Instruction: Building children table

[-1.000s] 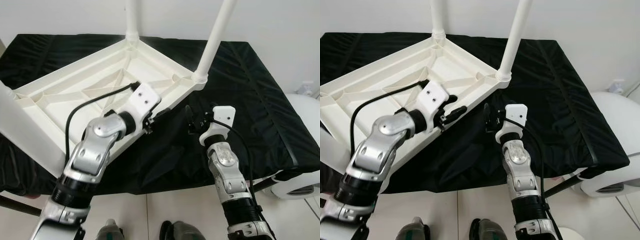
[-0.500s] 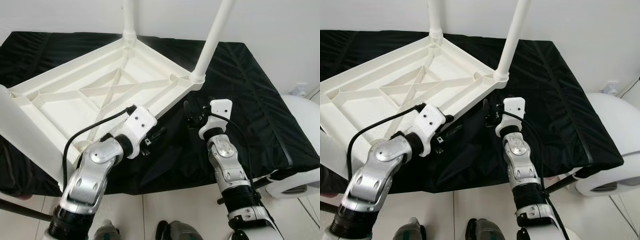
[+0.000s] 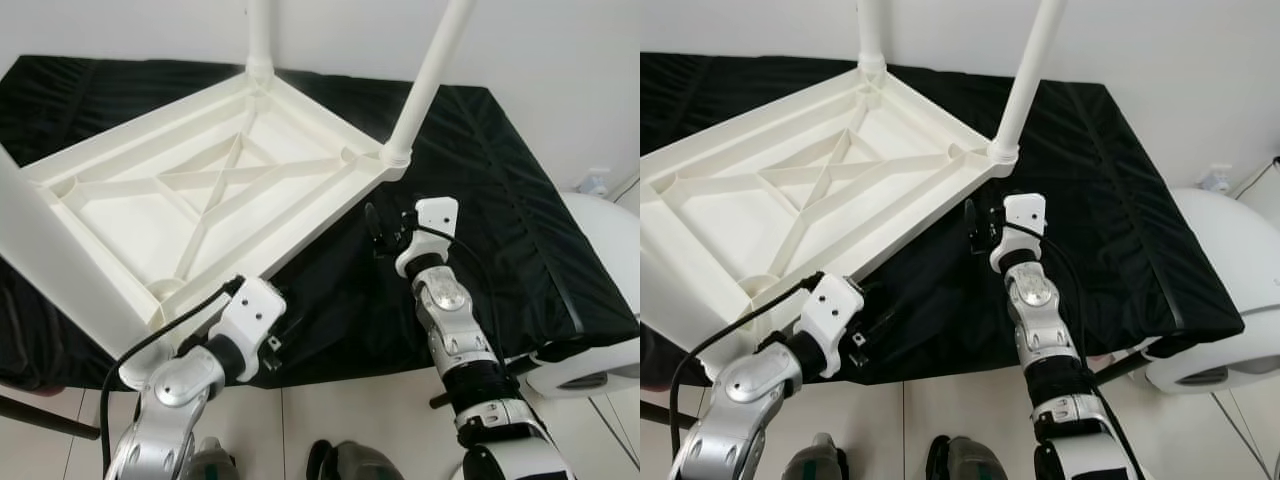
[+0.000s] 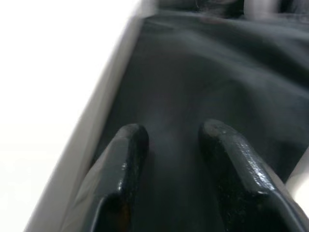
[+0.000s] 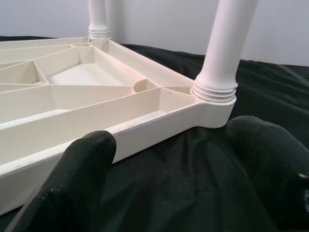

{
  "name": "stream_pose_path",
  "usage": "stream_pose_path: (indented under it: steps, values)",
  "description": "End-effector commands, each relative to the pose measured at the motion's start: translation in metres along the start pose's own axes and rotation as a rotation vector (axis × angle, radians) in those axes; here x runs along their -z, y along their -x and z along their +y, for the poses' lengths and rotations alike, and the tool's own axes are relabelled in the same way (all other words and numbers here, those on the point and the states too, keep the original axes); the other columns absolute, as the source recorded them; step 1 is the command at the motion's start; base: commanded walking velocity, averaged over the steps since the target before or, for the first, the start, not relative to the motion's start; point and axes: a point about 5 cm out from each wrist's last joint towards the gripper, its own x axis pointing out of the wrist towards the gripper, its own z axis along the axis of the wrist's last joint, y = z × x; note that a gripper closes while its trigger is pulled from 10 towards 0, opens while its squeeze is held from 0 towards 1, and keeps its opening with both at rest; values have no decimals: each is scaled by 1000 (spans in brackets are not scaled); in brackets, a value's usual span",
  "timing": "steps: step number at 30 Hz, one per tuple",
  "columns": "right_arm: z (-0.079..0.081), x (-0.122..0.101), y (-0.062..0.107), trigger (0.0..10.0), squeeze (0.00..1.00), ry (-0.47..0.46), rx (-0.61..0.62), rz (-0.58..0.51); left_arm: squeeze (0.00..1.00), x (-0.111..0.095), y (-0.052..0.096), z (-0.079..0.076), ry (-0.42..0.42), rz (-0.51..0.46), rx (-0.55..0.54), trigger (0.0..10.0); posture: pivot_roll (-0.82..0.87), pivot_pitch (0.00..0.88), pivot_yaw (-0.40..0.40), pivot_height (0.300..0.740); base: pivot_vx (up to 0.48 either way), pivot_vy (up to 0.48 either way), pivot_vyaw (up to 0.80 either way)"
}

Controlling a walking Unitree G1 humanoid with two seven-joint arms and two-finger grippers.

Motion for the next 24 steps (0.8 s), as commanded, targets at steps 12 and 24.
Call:
stream_pose_path:
  steps: [12, 24]
  values:
    - [-9, 6, -5, 10000, 0, 36, -4, 11, 0, 6, 39, 18, 65, -61, -97, 10000, 158, 91, -121, 740, 0, 0, 0]
    - [-8, 8, -12, 10000, 0, 48, -39, 25, 0, 6, 62, 19, 32, -32, -42, 10000, 197, 97, -134, 740, 0, 0, 0]
